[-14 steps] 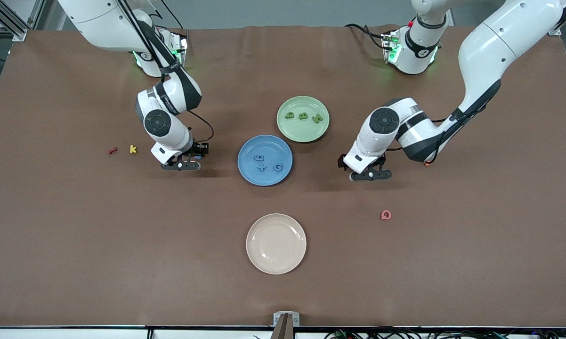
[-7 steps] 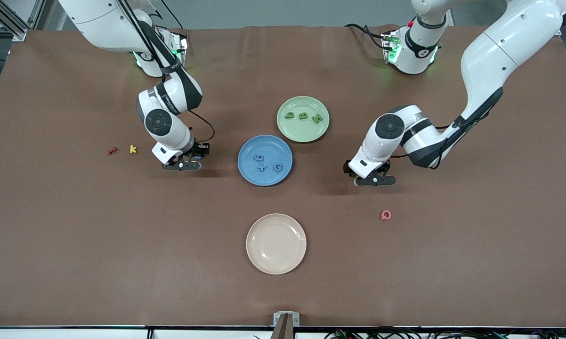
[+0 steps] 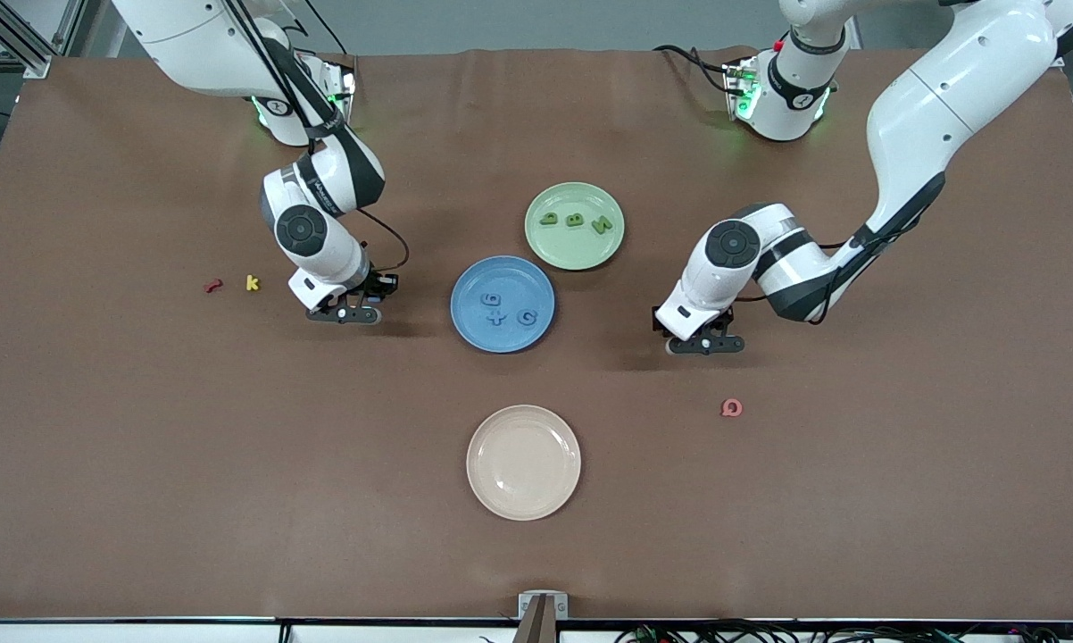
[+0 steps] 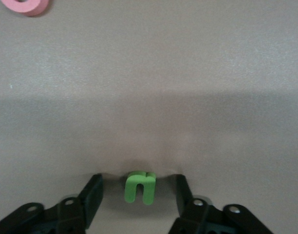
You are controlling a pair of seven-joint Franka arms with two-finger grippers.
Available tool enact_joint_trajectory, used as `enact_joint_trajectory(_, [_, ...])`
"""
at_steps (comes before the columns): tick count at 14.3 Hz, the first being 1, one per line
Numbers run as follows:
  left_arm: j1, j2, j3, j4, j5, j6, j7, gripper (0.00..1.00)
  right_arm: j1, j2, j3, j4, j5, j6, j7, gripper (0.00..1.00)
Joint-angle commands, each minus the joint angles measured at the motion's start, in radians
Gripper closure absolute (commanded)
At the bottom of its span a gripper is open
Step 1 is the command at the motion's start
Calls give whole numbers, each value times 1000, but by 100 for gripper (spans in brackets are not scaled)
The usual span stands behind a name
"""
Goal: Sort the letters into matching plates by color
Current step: 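Grasp the green n with the left gripper while the right gripper carries E, then place the green n on the green plate while the right gripper lowers E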
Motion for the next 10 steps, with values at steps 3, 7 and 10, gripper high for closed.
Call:
enact_joint_trajectory(3, [-22,10,17,25,17,6,-4,59,-2,8,108,92,10,-127,252,100])
enact_joint_trajectory(7, [-14,1,17,26,12,6,-7,79,-1,8,262,156,150,-145,373,100])
enact_joint_trajectory(10, [-7,-14,-3,22,0,-3,-10,79,31,14,337,189,229,-142,438,100])
